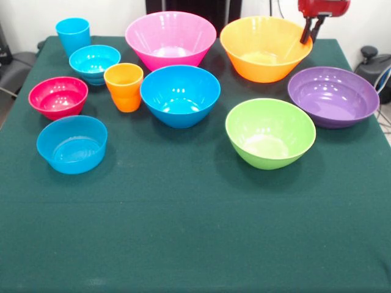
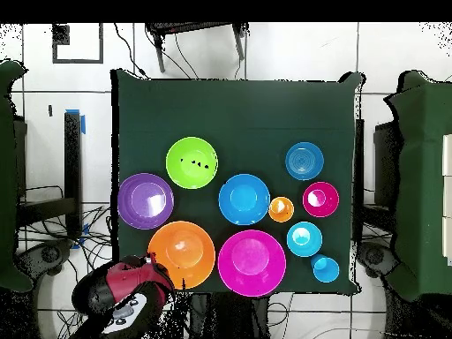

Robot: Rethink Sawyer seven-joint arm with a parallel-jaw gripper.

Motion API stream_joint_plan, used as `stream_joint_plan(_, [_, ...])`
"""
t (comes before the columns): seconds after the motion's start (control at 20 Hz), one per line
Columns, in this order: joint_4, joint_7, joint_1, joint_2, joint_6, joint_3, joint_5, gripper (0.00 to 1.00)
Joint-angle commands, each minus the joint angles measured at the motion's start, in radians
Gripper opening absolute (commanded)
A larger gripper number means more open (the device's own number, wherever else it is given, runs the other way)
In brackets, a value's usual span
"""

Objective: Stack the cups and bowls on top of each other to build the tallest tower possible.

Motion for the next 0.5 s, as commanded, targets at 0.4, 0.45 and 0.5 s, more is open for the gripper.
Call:
stream_joint_plan(0.4, [-0.092, 0.177, 0.05, -0.035, 0.149, 0.021, 0.062, 0.0])
stream_joint_plan(0.45, [-0.094, 0.182, 0.048, -0.045, 0.161, 0.021, 0.069, 0.0])
stream_joint_plan(0.5, [-0.095, 0.188, 0.047, -0.058, 0.17, 0.019, 0.076, 0.0])
